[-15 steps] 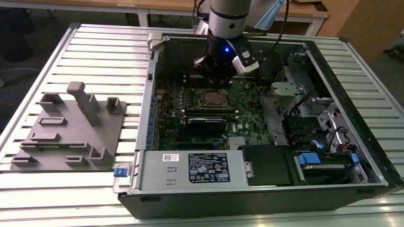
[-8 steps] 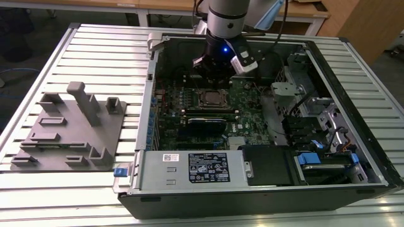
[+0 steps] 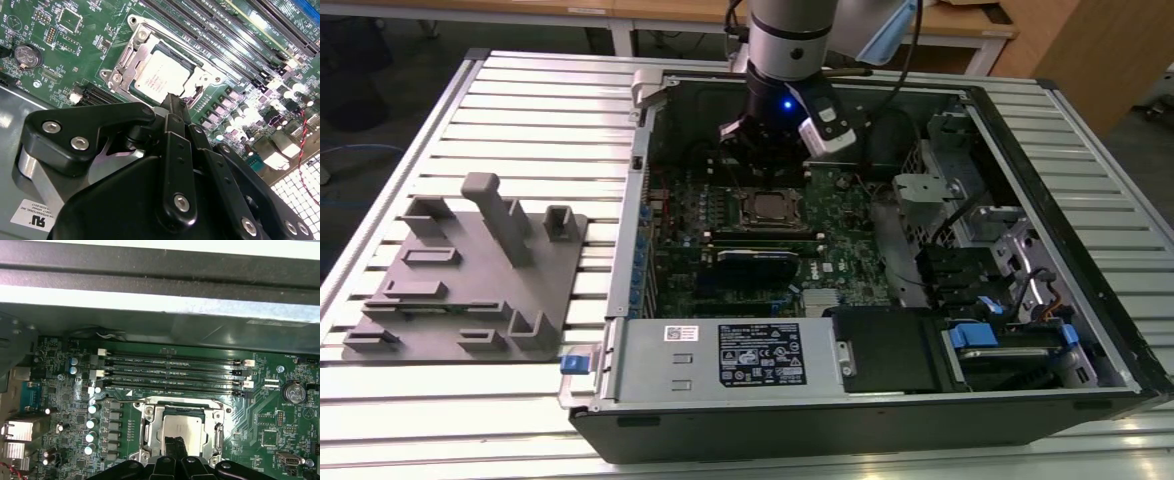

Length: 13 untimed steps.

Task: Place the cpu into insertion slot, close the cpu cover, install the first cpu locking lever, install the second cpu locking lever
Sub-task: 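Install the first cpu locking lever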

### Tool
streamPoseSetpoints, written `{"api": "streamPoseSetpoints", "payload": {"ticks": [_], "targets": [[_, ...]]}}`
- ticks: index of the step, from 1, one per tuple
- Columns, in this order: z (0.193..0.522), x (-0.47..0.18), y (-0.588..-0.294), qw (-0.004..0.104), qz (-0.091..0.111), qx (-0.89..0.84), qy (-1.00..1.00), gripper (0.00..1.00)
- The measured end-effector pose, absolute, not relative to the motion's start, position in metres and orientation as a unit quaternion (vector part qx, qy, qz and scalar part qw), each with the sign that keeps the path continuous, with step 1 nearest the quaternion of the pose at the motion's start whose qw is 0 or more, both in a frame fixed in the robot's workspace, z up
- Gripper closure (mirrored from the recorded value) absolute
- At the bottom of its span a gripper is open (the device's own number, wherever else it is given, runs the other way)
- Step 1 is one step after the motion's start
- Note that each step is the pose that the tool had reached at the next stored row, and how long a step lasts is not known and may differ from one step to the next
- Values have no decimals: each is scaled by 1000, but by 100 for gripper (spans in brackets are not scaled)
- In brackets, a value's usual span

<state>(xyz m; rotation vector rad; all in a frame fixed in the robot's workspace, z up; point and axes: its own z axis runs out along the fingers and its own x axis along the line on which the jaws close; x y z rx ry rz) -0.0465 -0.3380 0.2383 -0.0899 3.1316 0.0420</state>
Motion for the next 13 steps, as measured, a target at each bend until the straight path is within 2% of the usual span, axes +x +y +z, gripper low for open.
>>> {"api": "streamPoseSetpoints", "payload": {"ticks": [13], "targets": [[238,-52,-338,4,13,-29,999,90]]}}
